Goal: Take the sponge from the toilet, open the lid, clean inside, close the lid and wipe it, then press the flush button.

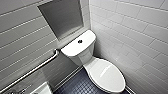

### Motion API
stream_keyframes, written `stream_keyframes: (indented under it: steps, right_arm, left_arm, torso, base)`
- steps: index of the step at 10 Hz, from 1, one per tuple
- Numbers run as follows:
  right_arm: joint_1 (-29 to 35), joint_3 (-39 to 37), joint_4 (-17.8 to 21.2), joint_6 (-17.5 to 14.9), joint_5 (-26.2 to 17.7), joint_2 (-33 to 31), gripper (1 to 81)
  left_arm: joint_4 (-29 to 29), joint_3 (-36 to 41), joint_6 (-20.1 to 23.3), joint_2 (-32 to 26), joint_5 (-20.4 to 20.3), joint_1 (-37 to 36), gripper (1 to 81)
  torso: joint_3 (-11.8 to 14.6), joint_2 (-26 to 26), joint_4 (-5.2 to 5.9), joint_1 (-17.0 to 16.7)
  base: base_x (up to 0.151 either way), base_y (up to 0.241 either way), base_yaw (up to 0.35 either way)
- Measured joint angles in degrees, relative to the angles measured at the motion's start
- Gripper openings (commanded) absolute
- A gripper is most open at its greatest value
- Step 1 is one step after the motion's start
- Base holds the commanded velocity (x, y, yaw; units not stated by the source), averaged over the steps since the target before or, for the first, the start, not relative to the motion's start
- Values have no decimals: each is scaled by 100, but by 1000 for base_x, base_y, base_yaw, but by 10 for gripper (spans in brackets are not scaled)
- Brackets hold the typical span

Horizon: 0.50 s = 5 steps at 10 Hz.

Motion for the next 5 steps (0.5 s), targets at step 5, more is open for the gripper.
stream_keyframes:
  steps: [5]
  right_arm:
    - [-530, -1556, -336, 0, 4, 1414, 10]
  left_arm:
    - [112, -835, 5, 436, 16, 111, 811]
  torso:
    - [721, 1051, 0, -700]
  base:
    - [0, 0, 0]
